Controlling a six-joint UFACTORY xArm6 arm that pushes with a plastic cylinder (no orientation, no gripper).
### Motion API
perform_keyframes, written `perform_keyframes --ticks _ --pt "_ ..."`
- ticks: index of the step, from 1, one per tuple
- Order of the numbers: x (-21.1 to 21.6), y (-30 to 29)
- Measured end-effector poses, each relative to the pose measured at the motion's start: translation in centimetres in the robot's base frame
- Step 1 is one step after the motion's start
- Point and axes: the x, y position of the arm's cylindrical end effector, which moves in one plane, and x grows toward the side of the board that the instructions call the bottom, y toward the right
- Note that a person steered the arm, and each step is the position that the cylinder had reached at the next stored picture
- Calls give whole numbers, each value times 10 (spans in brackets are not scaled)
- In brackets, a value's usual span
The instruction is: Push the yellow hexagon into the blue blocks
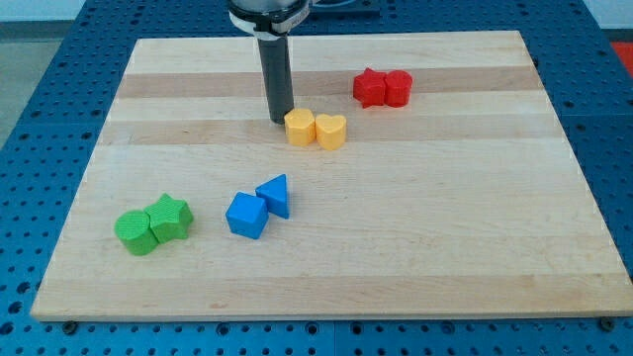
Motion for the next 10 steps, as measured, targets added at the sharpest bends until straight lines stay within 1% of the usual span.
perform_keyframes --ticks 1,2,3,4,5,6,8,9,10 --pt "0 0" --pt "-19 11" --pt "-24 52" --pt "2 51" --pt "9 36" --pt "3 34" --pt "3 5" --pt "8 2" --pt "28 2"
